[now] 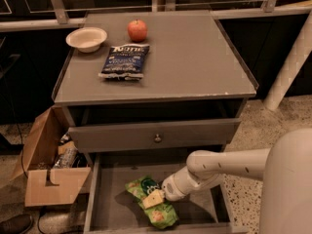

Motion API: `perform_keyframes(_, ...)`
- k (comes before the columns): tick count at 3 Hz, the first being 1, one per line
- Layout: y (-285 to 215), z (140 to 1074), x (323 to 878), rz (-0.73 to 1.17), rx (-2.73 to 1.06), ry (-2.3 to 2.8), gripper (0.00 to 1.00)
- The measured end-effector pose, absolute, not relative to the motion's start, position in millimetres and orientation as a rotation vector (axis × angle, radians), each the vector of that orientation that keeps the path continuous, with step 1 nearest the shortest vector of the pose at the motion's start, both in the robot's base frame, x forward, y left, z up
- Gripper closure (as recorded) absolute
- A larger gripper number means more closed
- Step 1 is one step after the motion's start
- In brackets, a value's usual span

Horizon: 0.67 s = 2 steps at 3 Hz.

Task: Place green rice chip bag into middle drawer

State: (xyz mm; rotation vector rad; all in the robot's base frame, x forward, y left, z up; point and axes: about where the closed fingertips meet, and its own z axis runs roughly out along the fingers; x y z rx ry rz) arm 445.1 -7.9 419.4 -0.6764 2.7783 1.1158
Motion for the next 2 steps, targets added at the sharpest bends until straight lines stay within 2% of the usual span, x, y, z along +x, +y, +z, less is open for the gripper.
perform_keyframes(2, -7.9, 419.4, 445.1, 1.116, -0.676, 2.778, 0.58)
